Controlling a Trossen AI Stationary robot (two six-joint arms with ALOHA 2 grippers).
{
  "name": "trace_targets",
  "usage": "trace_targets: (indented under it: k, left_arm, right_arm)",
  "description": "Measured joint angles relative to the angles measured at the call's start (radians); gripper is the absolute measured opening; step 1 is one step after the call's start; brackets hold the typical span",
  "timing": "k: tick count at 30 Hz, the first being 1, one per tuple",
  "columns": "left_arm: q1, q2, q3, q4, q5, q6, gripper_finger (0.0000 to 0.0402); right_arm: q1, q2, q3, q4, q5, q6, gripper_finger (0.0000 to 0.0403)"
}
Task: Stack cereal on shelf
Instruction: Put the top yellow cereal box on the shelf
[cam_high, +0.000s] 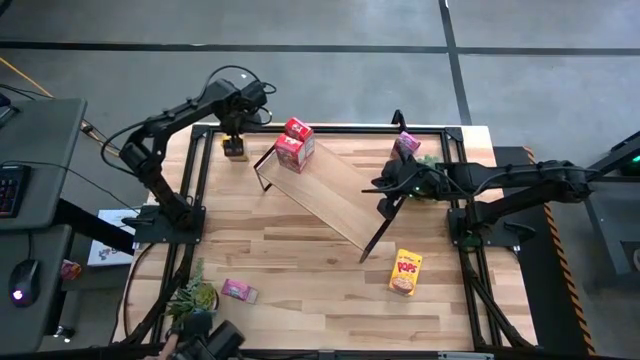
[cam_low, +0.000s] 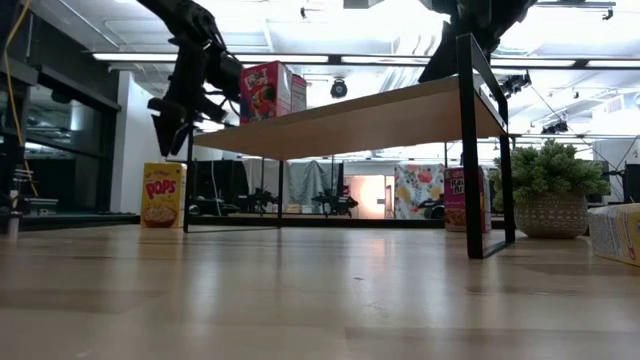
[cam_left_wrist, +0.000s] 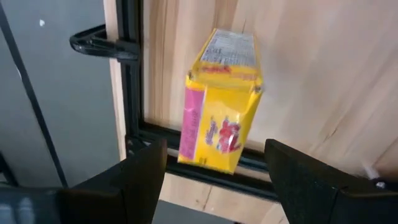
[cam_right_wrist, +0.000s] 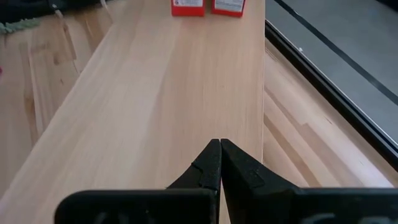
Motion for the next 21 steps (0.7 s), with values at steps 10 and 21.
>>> trace_targets:
  k: [10,21]
  left_arm:
    - [0.034,0.000,0.000,0.065,0.087,0.125,0.0262]
    - [0.034,0.000,0.000,0.062,0.118,0.138,0.0261]
  right_arm:
    - [0.000,0.005,0.000,-0.009,0.007,-0.032,0.0000]
    - [-0.002,0.004,0.000,-0.009,0.008,-0.037,0.0000]
